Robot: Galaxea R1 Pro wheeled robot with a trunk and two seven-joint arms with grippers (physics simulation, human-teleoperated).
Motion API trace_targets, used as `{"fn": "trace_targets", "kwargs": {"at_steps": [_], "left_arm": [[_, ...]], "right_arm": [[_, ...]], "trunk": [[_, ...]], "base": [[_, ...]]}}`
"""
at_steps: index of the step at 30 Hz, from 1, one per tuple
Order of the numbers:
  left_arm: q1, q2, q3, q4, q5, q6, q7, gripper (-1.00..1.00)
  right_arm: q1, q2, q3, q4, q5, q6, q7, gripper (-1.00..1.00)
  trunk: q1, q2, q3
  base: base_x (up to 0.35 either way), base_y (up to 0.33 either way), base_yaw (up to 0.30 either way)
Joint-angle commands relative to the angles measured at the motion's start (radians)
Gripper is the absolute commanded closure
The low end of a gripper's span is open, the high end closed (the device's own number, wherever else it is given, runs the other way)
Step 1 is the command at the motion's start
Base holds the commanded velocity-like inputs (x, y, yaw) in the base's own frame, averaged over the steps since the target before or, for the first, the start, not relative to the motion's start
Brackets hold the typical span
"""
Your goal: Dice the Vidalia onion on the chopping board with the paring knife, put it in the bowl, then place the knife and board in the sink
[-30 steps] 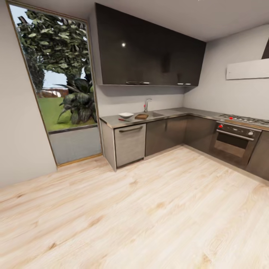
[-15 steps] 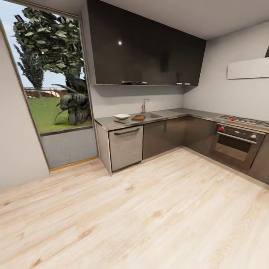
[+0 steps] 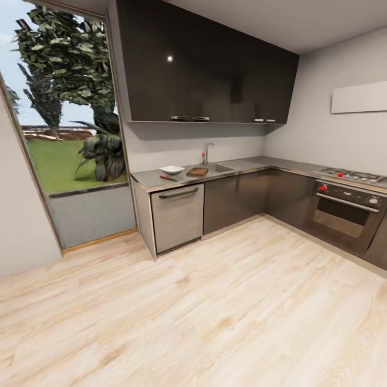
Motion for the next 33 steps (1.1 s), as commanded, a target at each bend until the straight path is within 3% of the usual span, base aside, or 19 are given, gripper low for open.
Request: {"fn": "trace_targets", "kwargs": {"at_steps": [1,33], "left_arm": [[0.000,0.000,0.000,-0.001,0.000,-0.002,0.000,-1.00],[0.000,0.000,-0.003,0.000,-0.003,-0.002,0.000,-1.00]], "right_arm": [[0.000,0.000,0.000,0.001,0.001,-0.003,-0.003,-1.00],[0.000,0.000,0.000,0.001,0.001,-0.009,-0.003,-1.00]], "trunk": [[0.001,0.000,-0.001],[0.001,0.000,-0.001]], "base": [[0.316,-0.003,0.000],[0.317,-0.089,0.000]]}}
